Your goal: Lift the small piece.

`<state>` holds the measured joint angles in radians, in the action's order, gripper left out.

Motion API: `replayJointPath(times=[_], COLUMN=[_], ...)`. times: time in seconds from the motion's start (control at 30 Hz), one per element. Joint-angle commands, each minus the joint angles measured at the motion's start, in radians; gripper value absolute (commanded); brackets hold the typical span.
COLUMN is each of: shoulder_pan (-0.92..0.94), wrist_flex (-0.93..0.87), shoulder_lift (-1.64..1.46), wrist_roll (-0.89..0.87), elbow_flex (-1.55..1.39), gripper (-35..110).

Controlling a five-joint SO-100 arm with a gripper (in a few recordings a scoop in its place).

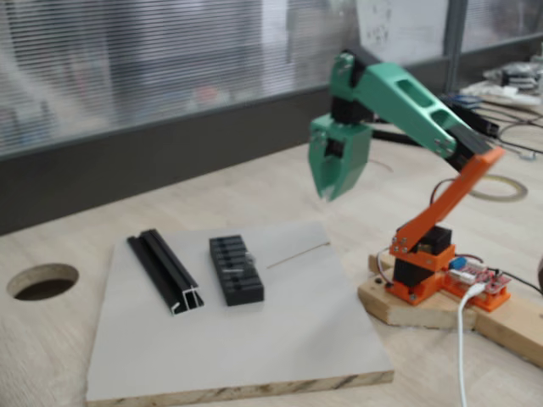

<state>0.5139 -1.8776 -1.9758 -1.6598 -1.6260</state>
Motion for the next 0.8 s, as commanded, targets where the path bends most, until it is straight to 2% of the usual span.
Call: replayJointPath(times=[0.0,0.13,0.27,0.47,0.6,0.77], shoulder_pan=[0.002,0.002,-0.020,-0.186,-0.353,-0.426], wrist_flex=[-0.005,0.049,0.224,0.466,0.571,0.624], shoulder_lift=[0.106,0.170,0.216,0.331,0.413,0.420], wrist_roll=[0.000,0.002,0.000,-0.014,-0.006,-0.005], elbow_flex=[0.021,0.023,0.023,0.023,0.023,0.028], gripper=[6,6,6,6,6,6])
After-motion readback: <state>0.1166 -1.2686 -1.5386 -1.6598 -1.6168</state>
